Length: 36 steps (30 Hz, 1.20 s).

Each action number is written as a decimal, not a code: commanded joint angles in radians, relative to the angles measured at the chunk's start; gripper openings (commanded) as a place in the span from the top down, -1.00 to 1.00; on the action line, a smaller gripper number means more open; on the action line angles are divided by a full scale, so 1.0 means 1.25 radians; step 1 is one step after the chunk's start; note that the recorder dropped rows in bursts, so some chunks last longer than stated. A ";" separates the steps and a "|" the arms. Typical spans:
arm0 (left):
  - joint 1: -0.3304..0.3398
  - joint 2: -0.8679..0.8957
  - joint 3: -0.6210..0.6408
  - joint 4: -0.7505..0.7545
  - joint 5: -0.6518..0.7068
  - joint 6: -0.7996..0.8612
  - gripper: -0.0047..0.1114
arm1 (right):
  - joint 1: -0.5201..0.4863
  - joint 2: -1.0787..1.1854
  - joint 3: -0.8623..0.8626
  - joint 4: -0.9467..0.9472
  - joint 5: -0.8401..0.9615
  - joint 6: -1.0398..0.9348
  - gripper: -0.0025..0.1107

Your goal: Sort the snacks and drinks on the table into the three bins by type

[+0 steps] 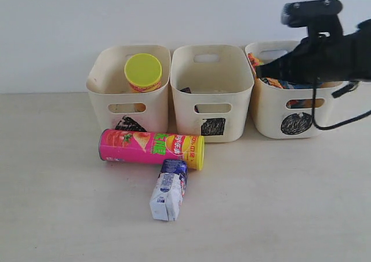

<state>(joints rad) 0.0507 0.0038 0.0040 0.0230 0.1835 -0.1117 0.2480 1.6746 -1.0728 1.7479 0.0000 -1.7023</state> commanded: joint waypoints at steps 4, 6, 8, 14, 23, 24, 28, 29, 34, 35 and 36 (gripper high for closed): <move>-0.001 -0.003 -0.003 -0.003 -0.005 -0.006 0.85 | -0.214 -0.038 0.020 -0.410 0.533 0.583 0.96; -0.001 -0.003 -0.003 -0.003 -0.005 -0.006 0.85 | -0.239 -0.038 -0.005 -0.716 0.568 0.829 0.96; -0.001 -0.003 -0.003 -0.003 -0.005 -0.006 0.85 | -0.246 -0.046 -0.019 -0.951 0.587 1.007 0.96; -0.001 -0.003 -0.003 -0.003 -0.005 -0.006 0.85 | -0.246 -0.198 0.090 -1.246 0.381 1.289 0.96; -0.001 -0.003 -0.003 -0.003 -0.005 -0.006 0.85 | -0.246 -0.510 0.394 -1.216 -0.151 1.314 0.96; -0.001 -0.003 -0.003 -0.003 -0.005 -0.006 0.85 | -0.246 -0.532 0.415 -1.217 -0.176 1.314 0.96; -0.001 -0.003 -0.003 -0.003 -0.005 -0.006 0.85 | -0.225 -0.635 0.525 -1.224 -0.285 1.330 0.96; -0.001 -0.003 -0.003 -0.003 -0.005 -0.006 0.85 | -0.209 -0.655 0.548 -1.232 -0.317 1.342 0.96; -0.001 -0.003 -0.003 -0.003 -0.005 -0.006 0.85 | -0.114 -0.760 0.676 -1.381 -0.495 1.430 0.96; -0.001 -0.003 -0.003 -0.003 -0.005 -0.006 0.85 | -0.102 -0.773 0.689 -1.383 -0.499 1.439 0.96; -0.001 -0.003 -0.003 -0.003 -0.005 -0.006 0.85 | -0.089 -0.789 0.706 -1.383 -0.499 1.443 0.96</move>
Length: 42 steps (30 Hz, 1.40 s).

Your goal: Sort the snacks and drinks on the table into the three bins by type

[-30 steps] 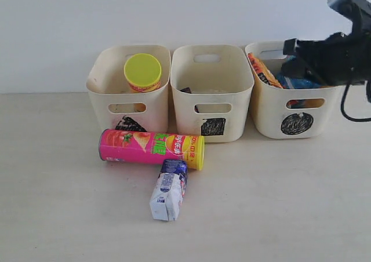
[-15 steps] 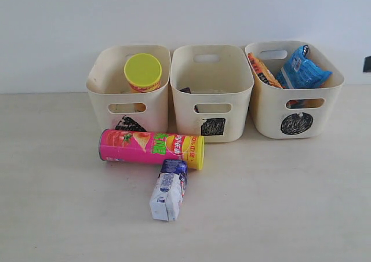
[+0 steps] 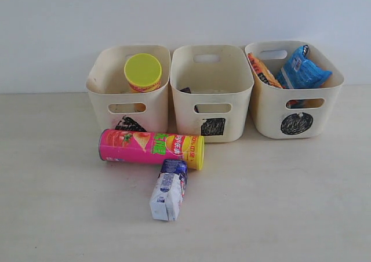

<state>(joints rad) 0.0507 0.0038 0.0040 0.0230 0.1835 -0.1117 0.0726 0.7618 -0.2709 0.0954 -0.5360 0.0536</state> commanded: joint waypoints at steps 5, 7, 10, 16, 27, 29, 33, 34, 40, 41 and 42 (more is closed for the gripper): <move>-0.001 -0.003 -0.003 -0.003 -0.005 -0.006 0.85 | 0.071 -0.123 0.152 -0.037 -0.065 0.050 0.96; -0.001 -0.003 -0.003 -0.003 -0.005 -0.006 0.85 | 0.071 -0.148 0.195 -0.037 -0.068 0.075 0.96; -0.001 -0.003 -0.003 -0.003 -0.005 -0.006 0.85 | 0.071 -0.182 0.217 -0.037 -0.082 0.075 0.96; -0.001 -0.003 -0.003 -0.003 -0.005 -0.006 0.85 | 0.071 -0.257 0.217 -0.046 0.047 0.066 0.96; -0.001 -0.003 -0.003 -0.003 -0.005 -0.006 0.85 | 0.071 -0.609 0.217 -0.046 0.365 0.065 0.96; -0.001 -0.003 -0.003 -0.003 -0.003 -0.006 0.85 | 0.071 -0.609 0.217 -0.044 0.372 0.067 0.96; -0.001 -0.003 -0.003 -0.003 -0.003 -0.006 0.85 | 0.071 -0.609 0.217 -0.045 0.435 -0.003 0.96; -0.001 -0.003 -0.003 -0.003 -0.003 -0.006 0.85 | 0.071 -0.609 0.217 -0.045 0.454 -0.005 0.96; -0.001 -0.003 -0.003 -0.003 -0.003 -0.006 0.85 | 0.071 -0.609 0.217 -0.043 0.537 -0.001 0.96; -0.001 -0.003 -0.003 -0.003 -0.003 -0.006 0.85 | 0.071 -0.609 0.217 -0.043 0.546 0.009 0.96; -0.001 -0.003 -0.003 -0.003 -0.003 -0.006 0.85 | 0.071 -0.609 0.217 -0.043 0.546 0.023 0.96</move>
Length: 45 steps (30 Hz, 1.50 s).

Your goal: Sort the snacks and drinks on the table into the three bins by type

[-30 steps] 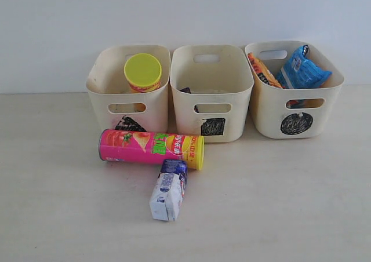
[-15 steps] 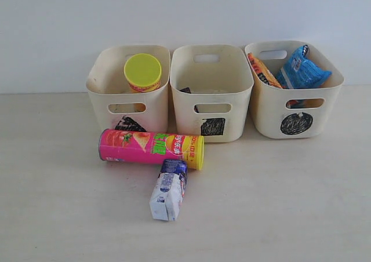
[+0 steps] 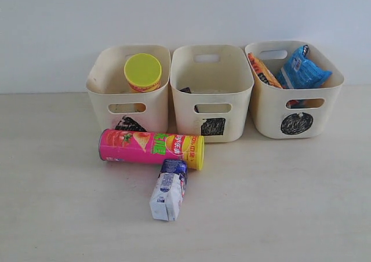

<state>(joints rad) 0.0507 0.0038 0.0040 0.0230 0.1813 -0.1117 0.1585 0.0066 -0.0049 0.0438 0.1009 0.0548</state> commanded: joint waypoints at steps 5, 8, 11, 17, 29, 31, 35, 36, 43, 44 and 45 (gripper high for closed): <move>-0.001 -0.003 -0.003 -0.003 -0.001 -0.006 0.85 | 0.002 -0.005 0.004 -0.002 0.038 0.032 0.96; -0.001 -0.003 -0.003 -0.003 -0.001 -0.006 0.85 | 0.002 -0.005 0.004 -0.002 0.036 0.035 0.96; -0.001 -0.003 -0.003 -0.003 -0.001 -0.006 0.85 | 0.002 -0.005 0.004 -0.002 0.036 0.035 0.96; -0.001 -0.003 -0.003 -0.003 -0.027 -0.006 0.85 | 0.002 -0.005 0.004 -0.002 0.036 0.035 0.96; -0.001 -0.003 -0.003 -0.018 -0.348 -0.276 0.85 | 0.002 -0.005 0.004 -0.002 0.036 0.035 0.96; -0.001 -0.003 -0.003 -0.018 -0.389 -0.317 0.85 | 0.002 -0.005 0.004 -0.002 0.036 0.035 0.96; -0.001 -0.003 -0.003 0.025 -0.471 -0.376 0.85 | 0.002 -0.005 0.004 -0.002 0.036 0.035 0.96; -0.001 -0.003 -0.003 0.052 -0.486 -0.400 0.85 | 0.000 -0.005 0.004 -0.002 0.036 0.035 0.96; -0.001 0.113 -0.109 0.296 -0.524 -0.578 0.85 | -0.001 -0.005 0.004 -0.002 0.036 0.035 0.96; -0.001 0.142 -0.126 0.331 -0.537 -0.604 0.85 | -0.007 -0.005 0.004 -0.002 0.036 0.035 0.96; -0.001 0.173 -0.142 0.366 -0.553 -0.631 0.85 | -0.016 -0.005 0.004 -0.002 0.036 0.035 0.96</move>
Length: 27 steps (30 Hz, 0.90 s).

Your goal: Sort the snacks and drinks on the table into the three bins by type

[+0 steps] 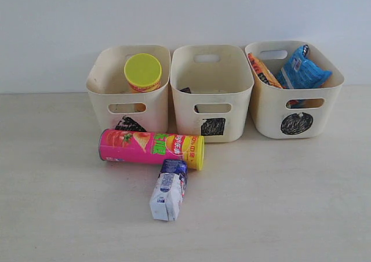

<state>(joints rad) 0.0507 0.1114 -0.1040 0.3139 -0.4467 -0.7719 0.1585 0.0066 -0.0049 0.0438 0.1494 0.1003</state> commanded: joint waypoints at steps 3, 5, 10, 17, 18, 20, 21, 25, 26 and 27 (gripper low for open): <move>-0.001 0.179 -0.097 0.224 -0.101 -0.153 0.85 | -0.043 -0.005 0.004 -0.002 -0.002 -0.001 0.96; -0.001 0.240 -0.124 0.257 -0.118 -0.178 0.85 | -0.054 -0.005 0.004 -0.002 -0.002 -0.001 0.96; -0.001 0.413 -0.195 0.358 -0.180 -0.216 0.85 | -0.056 -0.005 0.004 -0.002 -0.002 -0.001 0.96; -0.001 0.645 -0.343 0.474 -0.366 -0.361 0.85 | -0.056 -0.005 0.004 -0.002 -0.002 -0.001 0.96; -0.001 0.668 -0.373 0.499 -0.368 -0.390 0.85 | -0.056 -0.005 0.004 -0.002 -0.002 -0.001 0.96; -0.001 0.702 -0.436 0.564 -0.346 -0.448 0.85 | -0.056 -0.005 0.004 -0.002 -0.002 -0.001 0.96; -0.001 0.711 -0.466 0.590 -0.328 -0.467 0.85 | -0.056 -0.005 0.004 -0.002 -0.002 -0.001 0.96; -0.001 0.736 -0.567 0.706 -0.182 -0.522 0.85 | -0.056 -0.005 0.004 -0.002 -0.002 -0.001 0.96; -0.001 0.737 -0.589 0.737 -0.144 -0.537 0.85 | -0.056 -0.005 0.004 -0.002 -0.002 -0.001 0.96; -0.001 0.739 -0.610 0.777 -0.109 -0.558 0.85 | -0.056 -0.005 0.004 -0.002 -0.002 -0.001 0.96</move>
<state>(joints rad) 0.0507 1.0251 -0.8022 1.1789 -0.6924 -1.4042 0.0919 0.0066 -0.0049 0.0418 0.1501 0.1021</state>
